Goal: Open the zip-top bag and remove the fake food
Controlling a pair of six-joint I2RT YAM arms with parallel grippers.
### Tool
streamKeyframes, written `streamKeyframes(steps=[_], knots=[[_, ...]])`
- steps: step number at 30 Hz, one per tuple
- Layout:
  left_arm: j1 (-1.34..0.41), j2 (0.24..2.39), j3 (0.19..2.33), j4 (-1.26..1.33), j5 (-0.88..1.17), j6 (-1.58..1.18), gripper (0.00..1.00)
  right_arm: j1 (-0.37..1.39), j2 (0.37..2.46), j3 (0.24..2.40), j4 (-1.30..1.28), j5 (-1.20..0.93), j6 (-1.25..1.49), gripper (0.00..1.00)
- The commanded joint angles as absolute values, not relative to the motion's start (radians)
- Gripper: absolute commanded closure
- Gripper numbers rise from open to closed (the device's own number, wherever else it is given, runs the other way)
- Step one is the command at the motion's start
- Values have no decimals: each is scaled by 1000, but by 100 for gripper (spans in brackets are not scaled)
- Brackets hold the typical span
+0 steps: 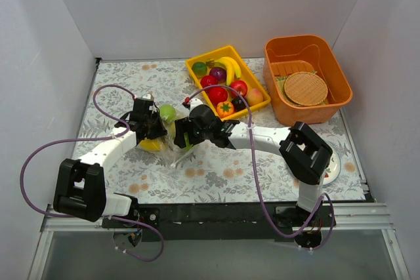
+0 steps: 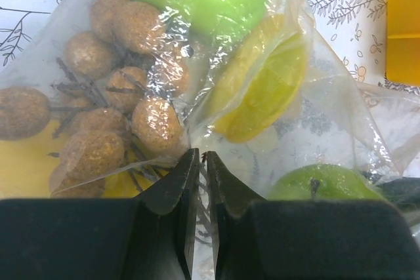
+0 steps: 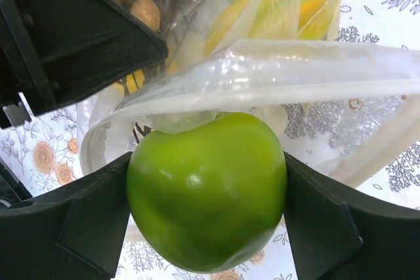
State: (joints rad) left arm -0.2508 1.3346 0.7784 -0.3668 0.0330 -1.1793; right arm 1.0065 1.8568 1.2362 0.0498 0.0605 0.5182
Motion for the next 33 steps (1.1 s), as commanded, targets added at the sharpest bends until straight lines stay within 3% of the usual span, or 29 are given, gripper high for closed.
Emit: streamKeyframes(steps=[1, 14, 19, 24, 33], knots=[[-239, 1336, 798, -388, -17, -1167, 90, 1006, 1795, 1269, -32, 81, 489, 74], [-235, 1347, 850, -403, -2, -1147, 90, 954, 1510, 1212, -169, -44, 379, 80], [-233, 1341, 870, -414, -2, -1141, 89, 824, 1457, 1276, -199, -66, 304, 78], [-233, 1336, 899, -434, 31, -1137, 89, 574, 1583, 1345, -51, -182, 278, 78], [-233, 1336, 977, -483, 57, -1111, 88, 425, 2032, 1692, 135, -157, 281, 78]])
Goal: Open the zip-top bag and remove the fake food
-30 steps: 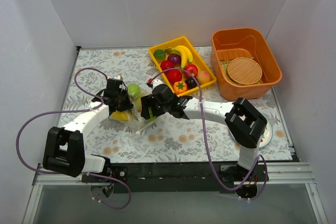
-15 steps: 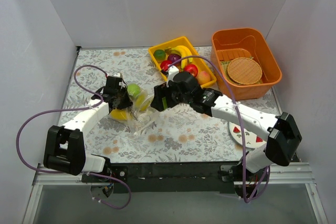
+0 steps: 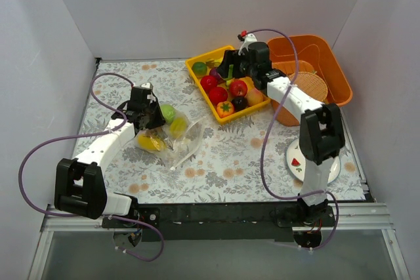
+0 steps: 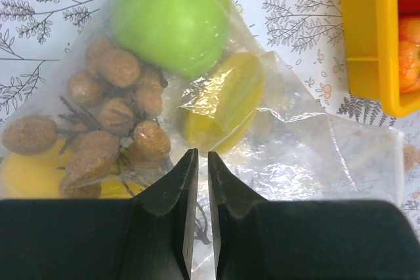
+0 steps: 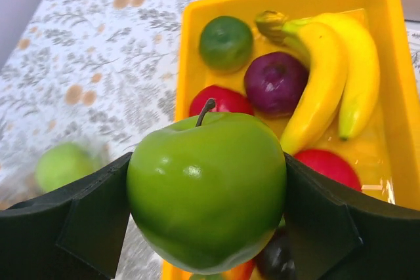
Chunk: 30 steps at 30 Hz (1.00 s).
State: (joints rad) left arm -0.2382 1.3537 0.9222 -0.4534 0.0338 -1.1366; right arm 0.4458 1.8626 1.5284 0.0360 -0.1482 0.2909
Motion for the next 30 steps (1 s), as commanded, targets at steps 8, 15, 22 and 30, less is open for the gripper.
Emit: streamKeyframes(steps=[8, 15, 22, 30], knots=[[-233, 1342, 1011, -492, 69, -1100, 86, 420, 2298, 1953, 51, -69, 267, 64], [-233, 1350, 1041, -492, 80, -1098, 84, 422, 2272, 1881, 32, -38, 262, 23], [-235, 1327, 1054, -506, 80, -1092, 75, 422, 2189, 1848, 2, -31, 253, 5], [-233, 1284, 1057, -522, 84, -1089, 57, 425, 2186, 1931, -147, -38, 241, 2]])
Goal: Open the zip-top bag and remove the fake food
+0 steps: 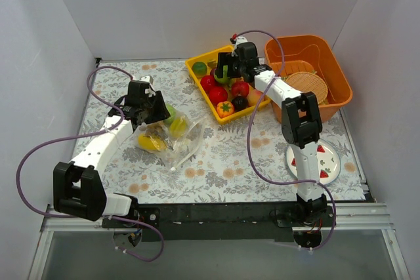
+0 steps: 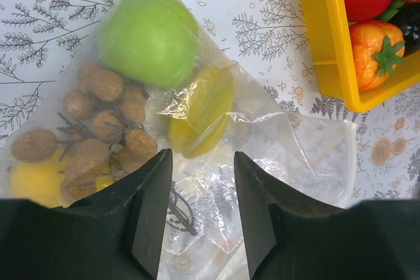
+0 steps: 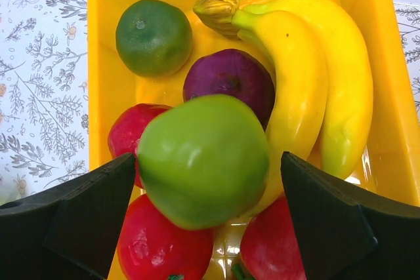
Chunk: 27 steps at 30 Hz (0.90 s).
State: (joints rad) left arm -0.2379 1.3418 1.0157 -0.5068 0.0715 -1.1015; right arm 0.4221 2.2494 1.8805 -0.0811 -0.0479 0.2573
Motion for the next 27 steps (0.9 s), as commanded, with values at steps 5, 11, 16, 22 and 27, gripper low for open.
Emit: streamKeyframes(steps=[5, 11, 16, 22, 27], knots=[[-233, 1270, 1058, -534, 103, -1088, 56, 434, 2094, 1891, -190, -5, 244, 2], [-233, 1241, 1026, -531, 51, -1107, 57, 483, 1895, 1715, -239, -64, 305, 7], [-230, 1281, 1043, -505, 41, -1146, 61, 601, 1645, 1226, -33, -140, 426, 21], [-222, 1336, 1040, -473, 22, -1144, 68, 833, 1506, 994, 207, -91, 586, 41], [-210, 1397, 1060, -451, 49, -1152, 72, 905, 1586, 960, 271, -75, 708, 51]])
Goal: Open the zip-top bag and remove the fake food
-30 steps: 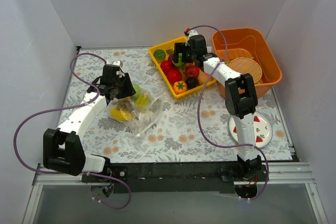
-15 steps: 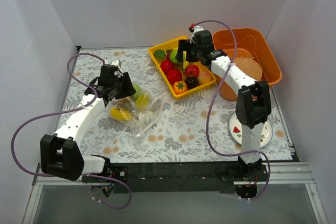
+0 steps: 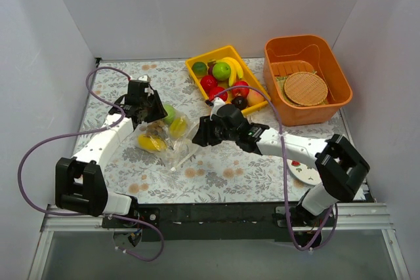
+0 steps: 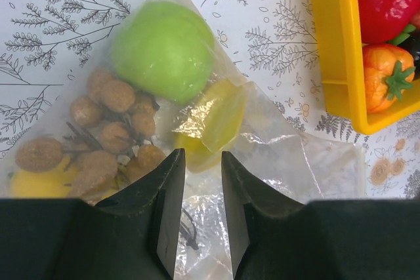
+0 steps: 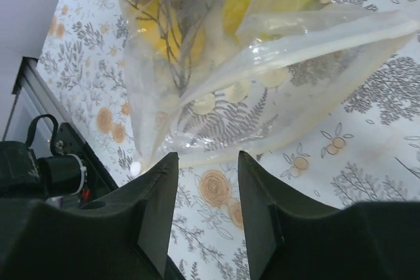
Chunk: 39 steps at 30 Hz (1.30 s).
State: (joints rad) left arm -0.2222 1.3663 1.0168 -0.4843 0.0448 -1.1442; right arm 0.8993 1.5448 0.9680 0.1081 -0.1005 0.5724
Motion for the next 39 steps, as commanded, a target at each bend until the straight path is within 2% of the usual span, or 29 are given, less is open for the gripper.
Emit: streamKeyframes(steps=[1, 10, 14, 23, 25, 30, 39], knots=[[-212, 1405, 1060, -449, 58, -1152, 73, 905, 1598, 954, 313, -80, 751, 52], [-187, 1443, 990, -405, 87, -1160, 80, 916, 1808, 1035, 385, -81, 897, 47], [-183, 1450, 960, -400, 98, -1160, 84, 914, 1865, 1063, 442, -68, 954, 41], [-184, 1434, 858, -374, 136, -1169, 93, 919, 1999, 1247, 356, -5, 969, 36], [-183, 1419, 844, -370, 138, -1170, 93, 926, 2025, 1272, 341, -5, 956, 34], [-183, 1390, 827, -370, 140, -1163, 93, 954, 2034, 1272, 347, -9, 882, 36], [-183, 1309, 934, -442, 98, -1160, 85, 971, 2011, 1144, 526, -120, 730, 42]])
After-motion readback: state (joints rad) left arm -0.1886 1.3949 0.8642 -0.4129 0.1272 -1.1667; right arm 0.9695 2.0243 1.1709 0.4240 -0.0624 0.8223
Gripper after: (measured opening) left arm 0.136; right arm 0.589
